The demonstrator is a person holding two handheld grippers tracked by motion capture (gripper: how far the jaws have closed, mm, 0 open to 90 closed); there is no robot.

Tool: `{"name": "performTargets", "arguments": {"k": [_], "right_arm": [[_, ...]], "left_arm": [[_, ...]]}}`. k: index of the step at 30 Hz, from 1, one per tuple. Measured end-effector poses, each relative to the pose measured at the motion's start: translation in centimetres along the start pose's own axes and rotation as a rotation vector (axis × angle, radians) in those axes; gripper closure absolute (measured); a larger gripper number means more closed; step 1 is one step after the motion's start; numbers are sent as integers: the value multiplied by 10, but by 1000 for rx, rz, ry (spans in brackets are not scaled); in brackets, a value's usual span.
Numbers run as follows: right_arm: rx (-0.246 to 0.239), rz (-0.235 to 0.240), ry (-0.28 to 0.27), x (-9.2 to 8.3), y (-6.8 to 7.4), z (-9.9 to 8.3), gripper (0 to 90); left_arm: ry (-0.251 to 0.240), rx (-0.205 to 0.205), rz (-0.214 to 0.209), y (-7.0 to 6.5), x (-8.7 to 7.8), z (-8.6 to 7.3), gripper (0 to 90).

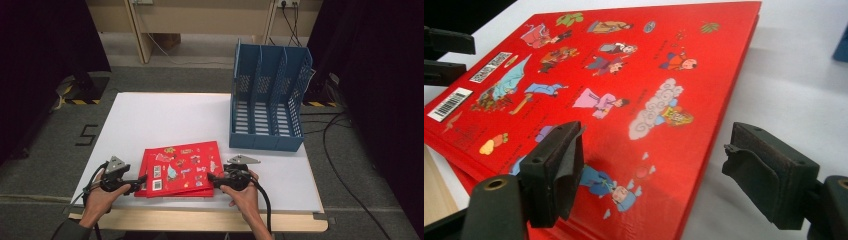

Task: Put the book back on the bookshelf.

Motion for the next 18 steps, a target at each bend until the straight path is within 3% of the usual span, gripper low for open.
{"name": "performTargets", "arguments": {"k": [12,18], "right_arm": [[51,34,21,6,2,-2,172],[121,62,27,10,0,-4,172]], "left_arm": [[-1,0,2,-2,0,0,208],[-5,8,4,-5,2,1,211]]}}
Point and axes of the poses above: each handheld gripper's, and its own axes: x roughly forward along the jaws, z roughly out of its top, y roughly to its left, the point moved 4 cm from there along x, roughly forward along the jaws, and after that the axes turned 5 degrees about -y, right-handed, at the moved point
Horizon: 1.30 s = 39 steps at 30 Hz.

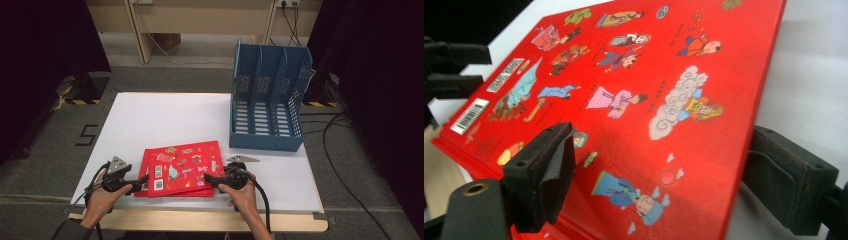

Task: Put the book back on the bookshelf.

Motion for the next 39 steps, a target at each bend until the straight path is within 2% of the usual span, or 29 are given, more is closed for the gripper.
{"name": "performTargets", "arguments": {"k": [2,4,7,10,13,15,20,22,29,32,34,36,39], "right_arm": [[15,-3,-8,-1,0,1,192],[8,-12,-14,-1,0,2,205],[18,-16,-48,-5,0,5,264],[16,-10,-109,-13,2,12,342],[5,-5,-162,-19,5,18,383],[16,-6,-191,-23,6,21,427],[39,47,-300,-34,13,34,529],[31,51,-330,-36,17,38,542],[30,34,-342,-30,25,41,567],[36,33,-369,-30,27,46,598],[14,25,-385,-32,31,52,613],[-27,21,-394,-36,35,60,627],[-69,15,-425,-41,39,70,652]], "left_arm": [[0,2,-2,0,0,0,214],[2,1,-1,-1,1,0,214],[6,7,4,-2,2,-1,221],[20,21,9,-4,3,-2,241],[13,18,6,-4,3,-1,244],[11,21,4,-7,4,-1,255],[6,33,1,-13,5,0,272],[0,39,-5,-16,5,1,276],[-26,40,-26,-25,7,4,269],[-21,48,-47,-26,8,4,249],[-17,39,-78,-28,9,4,199],[-20,50,-76,-29,9,4,191],[-23,41,-86,-30,8,5,190]]}}
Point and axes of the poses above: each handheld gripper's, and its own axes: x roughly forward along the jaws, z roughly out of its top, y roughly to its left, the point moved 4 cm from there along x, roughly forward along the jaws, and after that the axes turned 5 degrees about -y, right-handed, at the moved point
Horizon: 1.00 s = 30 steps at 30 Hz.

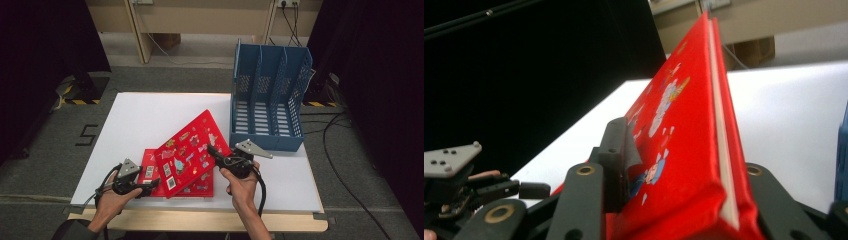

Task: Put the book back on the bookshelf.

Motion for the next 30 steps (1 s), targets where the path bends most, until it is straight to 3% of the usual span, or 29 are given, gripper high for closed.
{"name": "performTargets", "arguments": {"k": [4,6,10,13,17,21,27,30], "right_arm": [[-29,2,-38,-1,4,14,680],[-80,0,-48,0,6,22,689],[-130,6,-83,-1,10,36,720],[-205,13,-113,-3,15,47,737],[-258,14,-144,-6,21,59,771],[-290,4,-166,-8,22,64,791],[-321,35,-142,-9,29,63,788],[-361,36,-136,-9,34,62,783]], "left_arm": [[-16,-24,11,6,-2,1,189],[-17,-26,16,9,-3,1,188],[-36,-46,21,16,-7,2,187],[-55,-86,21,27,-10,2,185],[-68,-127,67,46,-15,1,185],[-57,-141,99,60,-18,-3,185],[-25,-137,150,74,-20,-9,184],[-12,-143,173,81,-21,-12,183]]}}
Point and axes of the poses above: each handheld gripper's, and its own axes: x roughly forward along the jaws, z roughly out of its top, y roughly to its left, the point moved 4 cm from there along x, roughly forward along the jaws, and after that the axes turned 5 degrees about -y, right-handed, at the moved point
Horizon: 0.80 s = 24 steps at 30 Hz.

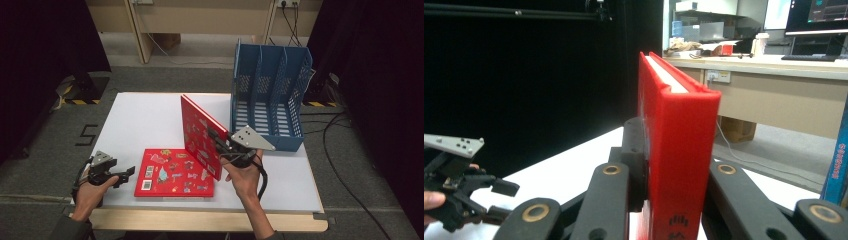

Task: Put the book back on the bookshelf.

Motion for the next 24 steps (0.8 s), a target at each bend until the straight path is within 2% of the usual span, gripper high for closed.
{"name": "performTargets", "arguments": {"k": [3,10,14,19,24], "right_arm": [[-3,9,9,-2,2,-1,777],[2,7,41,-2,2,-11,758],[-23,1,72,0,4,-20,755],[-29,-2,82,3,3,-30,752],[-25,4,82,4,1,-36,751]], "left_arm": [[17,-5,6,3,1,-3,182],[35,9,-1,1,3,-5,181],[55,18,-2,1,5,-7,180],[99,58,2,-1,7,-10,175],[120,71,0,-1,8,-13,170]]}}
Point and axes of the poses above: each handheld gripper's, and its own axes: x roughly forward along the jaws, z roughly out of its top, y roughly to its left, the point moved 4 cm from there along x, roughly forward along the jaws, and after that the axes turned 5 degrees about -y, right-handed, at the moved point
